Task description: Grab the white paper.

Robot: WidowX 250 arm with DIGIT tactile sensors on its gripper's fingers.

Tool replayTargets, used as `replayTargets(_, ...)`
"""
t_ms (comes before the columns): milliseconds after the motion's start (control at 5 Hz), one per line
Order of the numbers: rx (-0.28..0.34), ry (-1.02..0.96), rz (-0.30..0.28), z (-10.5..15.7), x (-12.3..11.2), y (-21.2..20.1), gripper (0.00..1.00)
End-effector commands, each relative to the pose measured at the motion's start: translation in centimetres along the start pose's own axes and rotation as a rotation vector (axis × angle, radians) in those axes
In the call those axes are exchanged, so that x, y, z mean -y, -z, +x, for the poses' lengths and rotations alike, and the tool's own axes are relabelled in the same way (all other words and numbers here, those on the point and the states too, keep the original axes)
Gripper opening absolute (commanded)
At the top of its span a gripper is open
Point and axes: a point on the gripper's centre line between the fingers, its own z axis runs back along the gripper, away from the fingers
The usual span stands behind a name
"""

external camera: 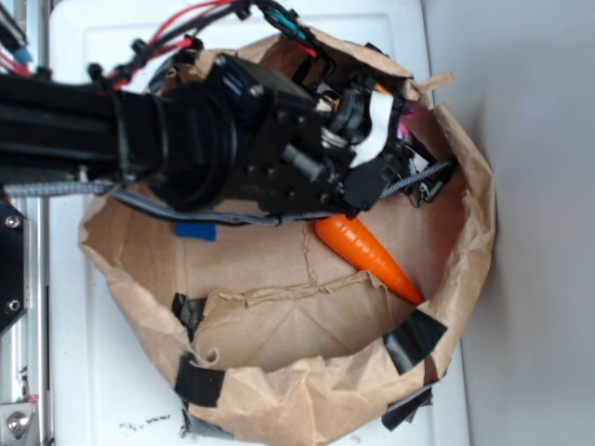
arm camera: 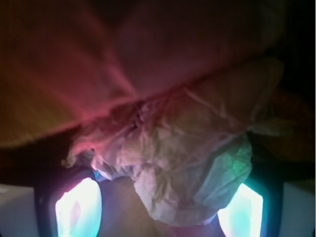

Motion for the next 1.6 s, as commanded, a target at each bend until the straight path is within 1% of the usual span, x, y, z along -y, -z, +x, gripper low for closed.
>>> replayTargets(0,0.06,-0.061,-0.017,1.1,1.7,-0.3,0.0)
replayTargets(200,0.049,-0.043,-0.028,1.0,1.3,-0.7,0.0)
replayTargets(800,0.055,0.008,-0.052,0.4,0.7,-1.4,0.0)
replayTargets(1000,0.048,0.029,-0.066,0.5,0.3,-1.9,0.0)
replayTargets(1200,-0.045,0.096,-0.087,1.1,-0.7,-4.8,0.0)
replayTargets(1400,-0.17,0.184,-0.171,2.3,-3.0,-8.9,0.0)
